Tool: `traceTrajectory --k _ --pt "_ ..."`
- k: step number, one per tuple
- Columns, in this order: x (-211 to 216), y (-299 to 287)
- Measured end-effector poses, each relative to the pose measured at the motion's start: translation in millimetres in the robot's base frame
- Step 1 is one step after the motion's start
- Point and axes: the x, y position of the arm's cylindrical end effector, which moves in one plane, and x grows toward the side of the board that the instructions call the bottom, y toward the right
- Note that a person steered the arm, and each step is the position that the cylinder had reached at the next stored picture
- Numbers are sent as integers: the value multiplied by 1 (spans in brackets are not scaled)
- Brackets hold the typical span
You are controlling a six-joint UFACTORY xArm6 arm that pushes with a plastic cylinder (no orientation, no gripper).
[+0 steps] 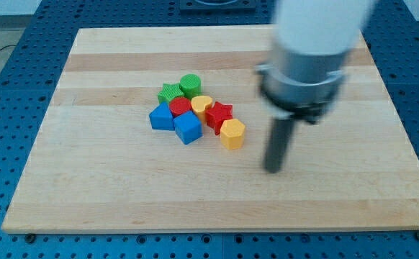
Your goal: Push the triangle into the red circle and blue cube
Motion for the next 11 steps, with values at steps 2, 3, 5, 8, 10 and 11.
traceTrajectory --k 2,3,5,8,10,11 --pt "-30 -216" --pt "-67 -270" --pt "-82 -237" --pt "-82 -141" --pt "-92 -145" --pt "-101 -143"
